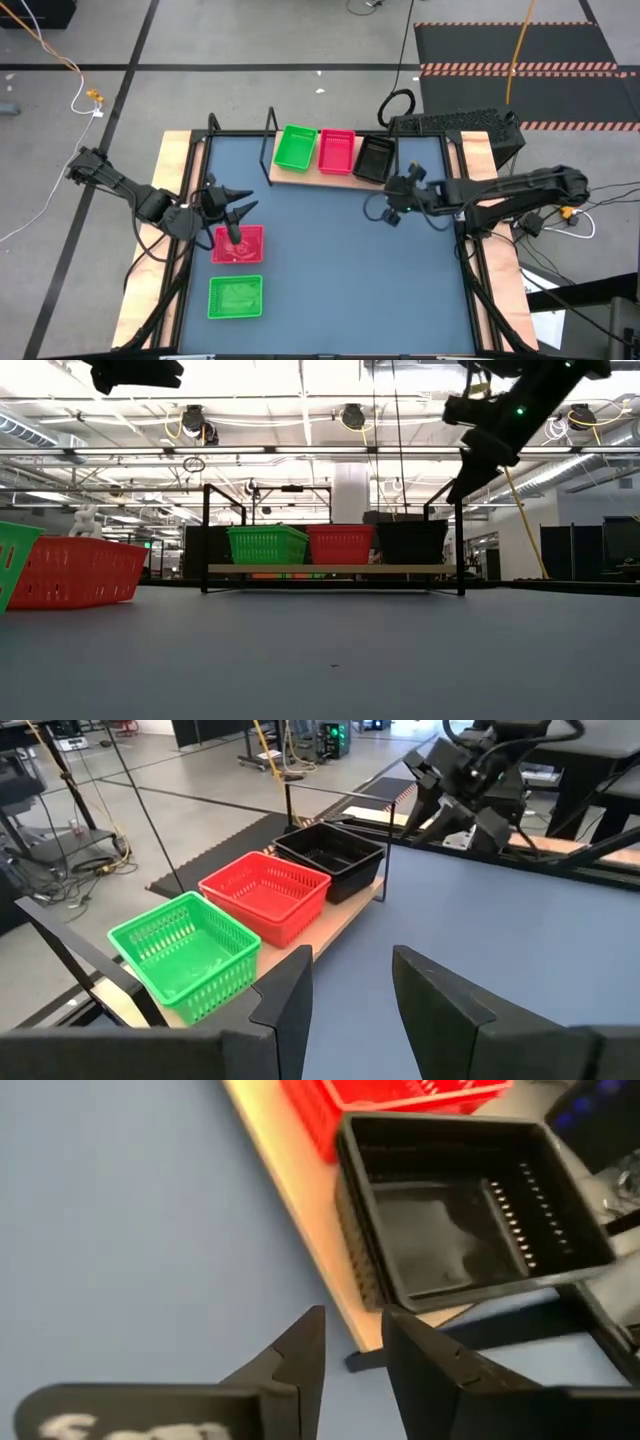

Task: Stack baskets on shelf by color
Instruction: Adjust the shelf on the table

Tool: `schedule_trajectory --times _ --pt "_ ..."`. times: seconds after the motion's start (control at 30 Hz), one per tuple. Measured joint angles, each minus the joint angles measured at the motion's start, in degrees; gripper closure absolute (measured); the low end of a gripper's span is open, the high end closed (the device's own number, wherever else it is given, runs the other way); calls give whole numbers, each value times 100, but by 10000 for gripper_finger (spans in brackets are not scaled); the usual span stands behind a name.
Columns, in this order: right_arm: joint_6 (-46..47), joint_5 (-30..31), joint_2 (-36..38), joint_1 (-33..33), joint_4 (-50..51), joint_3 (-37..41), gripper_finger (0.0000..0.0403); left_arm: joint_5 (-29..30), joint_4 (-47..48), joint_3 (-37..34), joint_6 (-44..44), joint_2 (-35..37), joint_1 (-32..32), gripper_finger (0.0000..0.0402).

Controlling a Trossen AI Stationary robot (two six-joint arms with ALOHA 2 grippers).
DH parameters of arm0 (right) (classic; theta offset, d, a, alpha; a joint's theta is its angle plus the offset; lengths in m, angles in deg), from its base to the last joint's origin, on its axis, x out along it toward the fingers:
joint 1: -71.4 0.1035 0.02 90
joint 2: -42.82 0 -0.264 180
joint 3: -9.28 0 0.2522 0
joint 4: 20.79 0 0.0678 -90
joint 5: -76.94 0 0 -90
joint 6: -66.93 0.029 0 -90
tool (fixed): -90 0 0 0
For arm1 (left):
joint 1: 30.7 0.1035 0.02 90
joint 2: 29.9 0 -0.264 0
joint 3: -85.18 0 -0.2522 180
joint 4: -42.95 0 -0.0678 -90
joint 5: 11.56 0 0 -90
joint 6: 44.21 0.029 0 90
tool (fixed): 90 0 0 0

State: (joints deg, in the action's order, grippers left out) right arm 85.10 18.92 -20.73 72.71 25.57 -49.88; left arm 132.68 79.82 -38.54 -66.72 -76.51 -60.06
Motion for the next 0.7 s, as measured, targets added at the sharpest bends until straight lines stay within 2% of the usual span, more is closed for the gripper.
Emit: schedule_trajectory --times 0.23,0.47,0.7 --pt "-460 252 458 -396 -511 373 314 26 -96 0 40 0 10 259" --pt "-1138 251 444 -943 -878 384 314 28 -98 0 104 0 14 259" --pt "-1213 150 442 -1408 -927 384 314 25 -74 0 125 0 14 259"
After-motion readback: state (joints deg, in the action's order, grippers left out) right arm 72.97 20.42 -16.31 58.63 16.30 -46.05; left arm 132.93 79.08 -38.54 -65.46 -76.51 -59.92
